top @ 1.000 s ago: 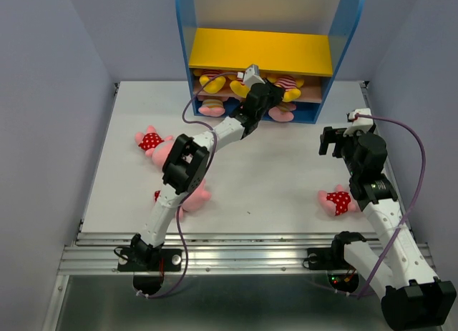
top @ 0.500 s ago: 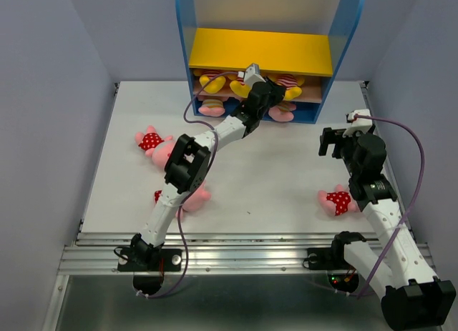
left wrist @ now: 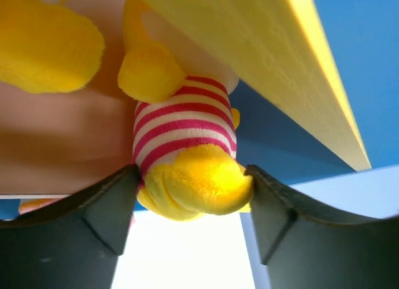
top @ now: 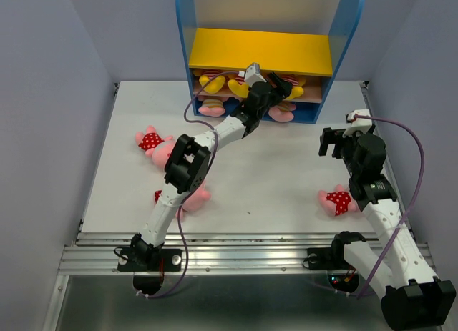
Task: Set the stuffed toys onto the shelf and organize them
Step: Place the stuffed toy onto shelf
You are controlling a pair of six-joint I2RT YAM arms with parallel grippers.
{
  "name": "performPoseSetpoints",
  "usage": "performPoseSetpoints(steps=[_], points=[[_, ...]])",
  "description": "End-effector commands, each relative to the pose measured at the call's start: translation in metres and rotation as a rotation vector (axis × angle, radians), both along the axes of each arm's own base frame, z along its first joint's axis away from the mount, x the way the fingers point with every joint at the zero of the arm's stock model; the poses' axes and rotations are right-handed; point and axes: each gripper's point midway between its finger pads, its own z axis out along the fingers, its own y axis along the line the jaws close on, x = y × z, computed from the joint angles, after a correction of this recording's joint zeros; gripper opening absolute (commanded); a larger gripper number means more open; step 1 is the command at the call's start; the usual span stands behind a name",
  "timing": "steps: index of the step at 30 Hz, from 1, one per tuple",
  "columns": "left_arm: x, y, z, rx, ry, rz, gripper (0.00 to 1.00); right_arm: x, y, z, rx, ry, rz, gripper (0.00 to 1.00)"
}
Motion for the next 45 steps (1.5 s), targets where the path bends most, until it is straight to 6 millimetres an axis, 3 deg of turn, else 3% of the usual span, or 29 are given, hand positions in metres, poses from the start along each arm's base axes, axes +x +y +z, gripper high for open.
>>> performPoseSetpoints(steps=[1, 3, 5, 23, 34, 40, 43, 44, 45], points=[[0.000, 0.015, 0.050, -0.053, -0.076, 0.004, 0.85, 0.004, -0.002, 0.015, -0.005, -0.064, -0.001, 1.00], [-0.004, 0.016, 0.051, -0.053, -0.076, -0.001, 0.89, 0.004, -0.002, 0.014, -0.005, -0.063, -0.001, 1.00], [-0.006, 0.016, 0.048, -0.052, -0.076, -0.010, 0.99, 0.004, -0.002, 0.013, -0.007, -0.061, -0.001, 1.00], [-0.038, 0.020, 0.074, -0.054, -0.145, -0.099, 0.99, 0.005, -0.002, 0.011, -0.018, -0.055, 0.004, 1.00], [-0.080, 0.033, 0.093, -0.025, -0.204, -0.154, 0.99, 0.006, -0.001, 0.009, -0.022, -0.050, 0.006, 1.00], [-0.108, 0.033, 0.089, 0.004, -0.194, -0.239, 0.99, 0.006, -0.002, 0.008, -0.026, -0.050, 0.004, 1.00], [-0.125, 0.045, 0.088, 0.042, -0.201, -0.255, 0.99, 0.006, -0.002, 0.008, -0.029, -0.049, 0.004, 1.00], [-0.131, 0.050, 0.075, 0.076, -0.183, -0.260, 0.99, 0.006, -0.002, 0.007, -0.029, -0.047, 0.006, 1.00], [-0.139, 0.059, 0.092, 0.083, -0.214, -0.255, 0.99, 0.006, -0.002, 0.007, -0.029, -0.047, 0.007, 1.00]])
